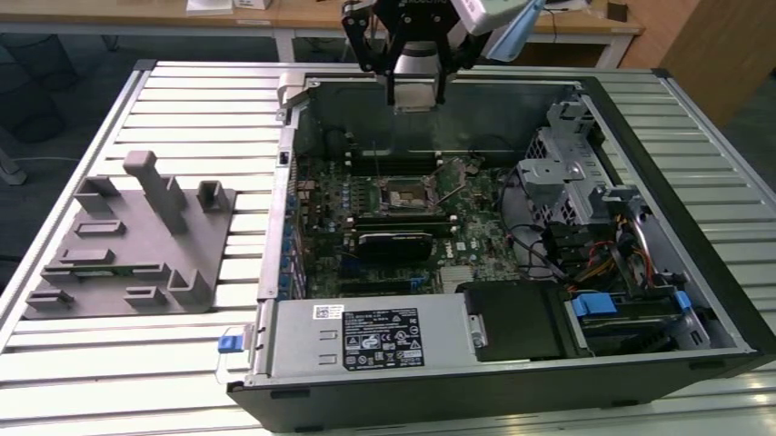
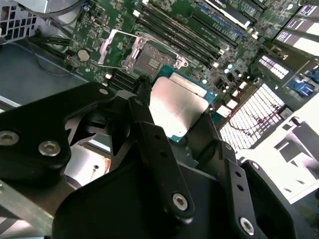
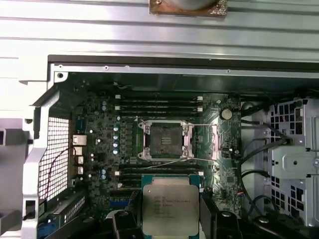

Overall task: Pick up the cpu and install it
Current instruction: 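Pick up the cpu and move it towards the insertion slot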

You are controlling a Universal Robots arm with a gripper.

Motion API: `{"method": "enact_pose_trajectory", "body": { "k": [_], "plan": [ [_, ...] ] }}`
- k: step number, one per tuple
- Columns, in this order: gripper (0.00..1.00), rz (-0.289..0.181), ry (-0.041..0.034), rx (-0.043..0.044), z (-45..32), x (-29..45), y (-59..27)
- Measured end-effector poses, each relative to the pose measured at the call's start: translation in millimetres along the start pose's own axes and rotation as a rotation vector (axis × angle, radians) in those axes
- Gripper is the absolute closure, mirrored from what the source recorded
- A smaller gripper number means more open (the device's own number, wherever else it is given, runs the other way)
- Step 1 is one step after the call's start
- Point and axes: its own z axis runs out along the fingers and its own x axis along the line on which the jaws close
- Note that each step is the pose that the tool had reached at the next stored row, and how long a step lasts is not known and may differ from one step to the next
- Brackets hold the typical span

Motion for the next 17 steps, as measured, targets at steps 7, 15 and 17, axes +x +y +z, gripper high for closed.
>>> {"method": "enact_pose_trajectory", "body": {
  "k": [7, 15, 17],
  "plan": [
    [0.46, 0.013, 0.0027, 0.0007, 12.8, 0.0, -0.2],
    [0.46, 0.024, 0.0033, 0.0012, 27.3, 0.7, -1.0],
    [0.46, 0.027, 0.0035, 0.0013, 30.9, 0.9, -1.1]
  ]
}}
